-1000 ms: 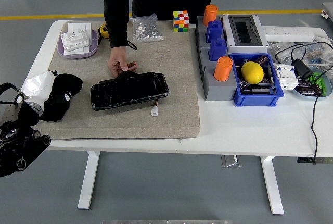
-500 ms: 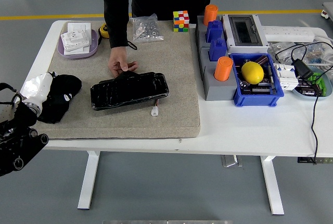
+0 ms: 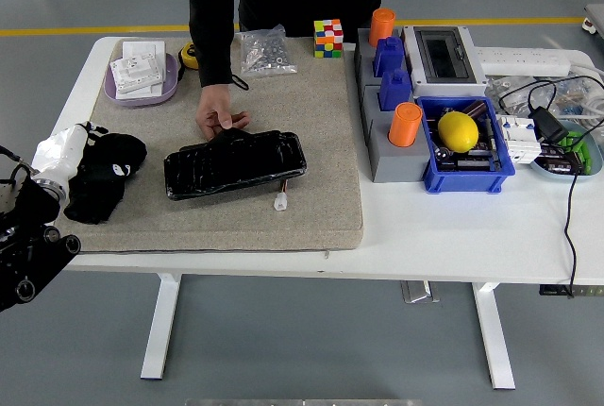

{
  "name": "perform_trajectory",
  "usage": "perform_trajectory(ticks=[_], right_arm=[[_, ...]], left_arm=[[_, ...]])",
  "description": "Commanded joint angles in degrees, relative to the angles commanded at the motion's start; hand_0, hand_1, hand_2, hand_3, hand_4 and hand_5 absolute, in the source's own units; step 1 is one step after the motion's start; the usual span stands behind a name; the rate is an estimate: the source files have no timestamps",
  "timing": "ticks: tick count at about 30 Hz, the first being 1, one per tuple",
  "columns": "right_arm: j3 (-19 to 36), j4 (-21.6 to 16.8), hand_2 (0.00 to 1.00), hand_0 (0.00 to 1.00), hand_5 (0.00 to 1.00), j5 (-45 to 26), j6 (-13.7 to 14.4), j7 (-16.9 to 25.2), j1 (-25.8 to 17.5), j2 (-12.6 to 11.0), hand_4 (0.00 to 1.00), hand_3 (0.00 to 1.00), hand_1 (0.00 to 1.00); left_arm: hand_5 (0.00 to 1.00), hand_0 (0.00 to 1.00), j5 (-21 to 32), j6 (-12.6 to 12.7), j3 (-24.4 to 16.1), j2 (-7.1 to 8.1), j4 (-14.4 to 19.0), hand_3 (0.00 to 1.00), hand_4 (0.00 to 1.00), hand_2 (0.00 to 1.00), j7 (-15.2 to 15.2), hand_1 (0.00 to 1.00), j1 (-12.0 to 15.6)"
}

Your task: Pick the rag up,wipe the panel,place it on the desk

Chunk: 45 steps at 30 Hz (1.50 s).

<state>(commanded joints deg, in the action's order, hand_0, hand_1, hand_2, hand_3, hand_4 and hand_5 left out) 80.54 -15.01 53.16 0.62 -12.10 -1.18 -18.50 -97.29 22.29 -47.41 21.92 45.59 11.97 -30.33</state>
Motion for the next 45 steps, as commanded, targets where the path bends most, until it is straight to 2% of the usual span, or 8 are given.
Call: perform_trajectory(ticks=[1,2,7,8,14,31,36,45], right_arm=[[0.1,0.0,0.638,0.693,0.705,0.1,0.0,0.0,0.0,0.0,0.998,0.619,0.448],[0.1,0.0,0.638,0.693,0.705,0.1,0.0,0.0,0.0,0.0,0.998,0.619,0.448],[0.3,0.0,0.638,0.693,0.705,0.3,-0.1,-0.1,0.0,0.0,0.998,0.619,0.448],[0.3,0.0,0.638,0.693,0.704,0.4,-0.1,-0.1,0.0,0.0,0.998,0.618,0.448],[0.6,0.1,0.638,0.693,0.703,0.6,-0.1,-0.1,0.0,0.0,0.998,0.618,0.448],[0.7,0.1,0.638,0.693,0.702,0.5,-0.1,-0.1,0.0,0.1,0.998,0.618,0.448],[0.4,0.1,0.639,0.693,0.703,0.4,0.0,-0.2,-0.2,0.0,0.998,0.618,0.448],[-0.6,0.1,0.639,0.693,0.702,0.1,0.0,-0.3,-0.3,-0.1,0.998,0.619,0.448]], left_arm=[[0.501,0.472,0.5,0.0,-0.2,0.09,0.2,0.783,0.998,0.771,0.0,0.711,0.1],[0.599,0.473,1.0,0.0,-0.4,0.20,0.4,0.786,0.998,0.772,-0.1,0.714,0.2],[0.599,0.473,3.3,0.0,-2.1,0.87,2.3,0.786,0.998,0.772,-0.4,0.714,1.0],[0.660,0.472,3.3,-0.1,-2.4,0.96,2.6,0.786,0.998,0.773,-0.3,0.713,1.2],[0.712,0.467,3.2,-0.3,-4.9,1.63,6.9,0.788,0.998,0.769,-0.1,0.712,2.5],[0.712,0.467,1.6,-1.8,-12.1,3.07,21.6,0.790,0.998,0.767,1.8,0.711,7.9],[0.706,0.465,2.8,0.2,-11.2,3.85,23.0,0.784,0.998,0.759,0.0,0.706,9.3],[0.723,0.456,7.2,4.4,-13.1,2.14,26.5,0.766,0.998,0.732,-6.0,0.684,12.9]])
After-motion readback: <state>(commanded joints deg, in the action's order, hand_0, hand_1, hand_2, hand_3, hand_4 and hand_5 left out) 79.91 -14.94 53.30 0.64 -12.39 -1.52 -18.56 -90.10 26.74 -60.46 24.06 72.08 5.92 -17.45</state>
